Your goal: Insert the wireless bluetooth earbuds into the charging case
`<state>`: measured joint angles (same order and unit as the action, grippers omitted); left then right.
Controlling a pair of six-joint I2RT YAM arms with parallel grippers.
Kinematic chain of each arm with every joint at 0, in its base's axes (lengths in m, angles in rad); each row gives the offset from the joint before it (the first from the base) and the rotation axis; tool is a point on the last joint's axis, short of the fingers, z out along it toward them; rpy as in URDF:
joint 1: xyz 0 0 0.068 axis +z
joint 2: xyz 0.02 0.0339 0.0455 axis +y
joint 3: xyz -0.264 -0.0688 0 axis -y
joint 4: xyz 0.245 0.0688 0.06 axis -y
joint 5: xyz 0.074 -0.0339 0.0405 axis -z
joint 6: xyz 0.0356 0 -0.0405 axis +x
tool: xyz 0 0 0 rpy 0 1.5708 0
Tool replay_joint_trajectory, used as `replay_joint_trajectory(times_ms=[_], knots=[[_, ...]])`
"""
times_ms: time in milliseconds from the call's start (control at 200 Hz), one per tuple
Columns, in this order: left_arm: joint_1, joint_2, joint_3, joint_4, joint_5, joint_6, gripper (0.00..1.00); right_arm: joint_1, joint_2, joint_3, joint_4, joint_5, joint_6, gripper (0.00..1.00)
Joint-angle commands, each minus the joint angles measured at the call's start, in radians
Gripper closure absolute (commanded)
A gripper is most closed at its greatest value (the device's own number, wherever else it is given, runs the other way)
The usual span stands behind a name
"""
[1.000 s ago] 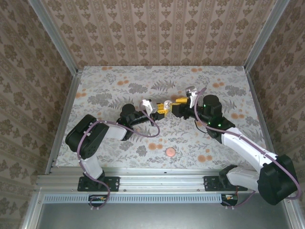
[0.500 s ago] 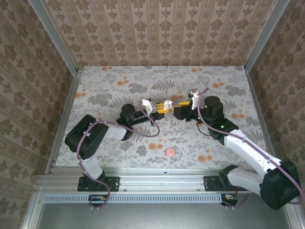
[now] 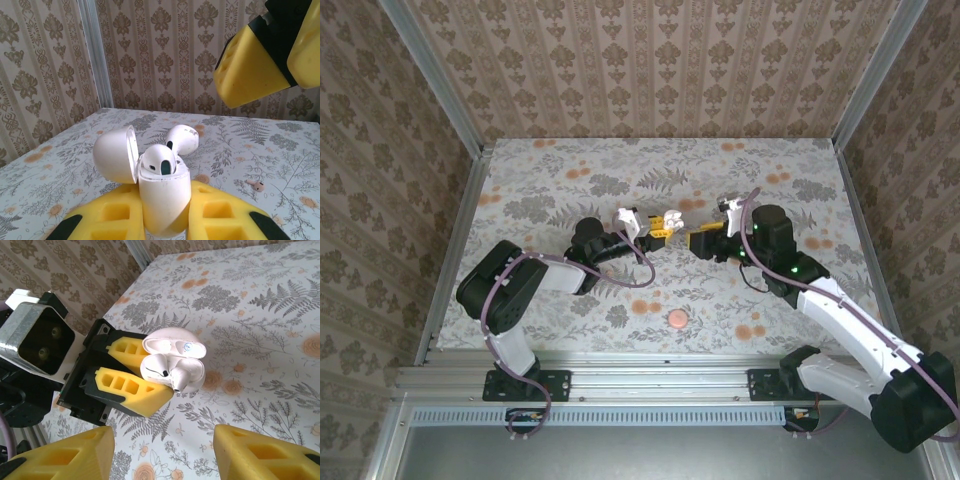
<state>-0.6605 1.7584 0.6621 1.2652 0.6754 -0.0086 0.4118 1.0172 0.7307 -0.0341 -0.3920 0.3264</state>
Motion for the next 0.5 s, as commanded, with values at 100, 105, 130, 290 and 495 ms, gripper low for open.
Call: replay_joint_trajectory(times_ms=[100,105,130,290,495], knots=[[-0.002,-0.020,-0.001,0.030,-0.002,-0.014,1.00,-0.022,0.030,0.088,-0.080,-0.020,0.060,0.45],[-0.002,-0.020,-0.001,0.030,-0.003,-0.014,1.00,-0.022,0.031,0.089,-0.080,-0.022,0.061,0.45],[-0.002,-0.023,-0.001,0.030,-0.003,-0.013,1.00,-0.022,0.034,0.093,-0.081,-0.029,0.066,0.45],[-0.004,-0.026,0.000,0.031,0.006,-0.020,1.00,-0.024,0.057,0.101,-0.075,-0.054,0.090,0.45],[-0.008,-0.036,-0.007,0.031,0.007,-0.013,1.00,-0.025,0.127,0.144,-0.077,-0.124,0.123,0.45]])
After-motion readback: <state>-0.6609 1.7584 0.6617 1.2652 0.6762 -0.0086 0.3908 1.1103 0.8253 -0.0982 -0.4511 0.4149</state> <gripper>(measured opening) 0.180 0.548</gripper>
